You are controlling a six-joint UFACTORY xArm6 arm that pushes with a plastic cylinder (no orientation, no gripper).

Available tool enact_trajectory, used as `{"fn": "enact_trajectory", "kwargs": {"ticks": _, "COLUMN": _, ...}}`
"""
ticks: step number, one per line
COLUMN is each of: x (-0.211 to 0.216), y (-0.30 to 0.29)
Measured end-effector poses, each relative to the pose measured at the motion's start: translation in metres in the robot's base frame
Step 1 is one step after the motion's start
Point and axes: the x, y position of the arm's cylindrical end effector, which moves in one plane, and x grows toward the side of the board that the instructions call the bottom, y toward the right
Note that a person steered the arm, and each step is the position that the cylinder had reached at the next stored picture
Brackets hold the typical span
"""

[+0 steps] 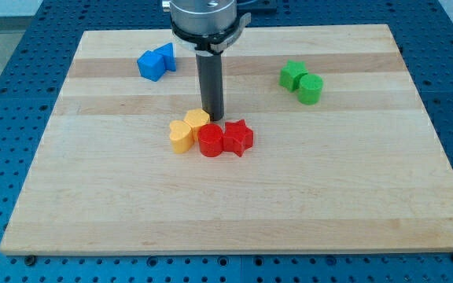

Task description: Nudge the blue cube and the blue triangle right a bit

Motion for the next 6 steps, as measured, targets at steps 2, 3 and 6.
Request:
{"fn": "enact_trajectory", "kwargs": {"ticks": 2, "x": -0.005, "y": 0.042}}
{"fn": "enact_trajectory", "kwargs": {"ticks": 3, "x": -0.007, "y": 0.03}}
{"fn": "enact_trajectory", "kwargs": {"ticks": 6, "x": -0.05, "y": -0.171}}
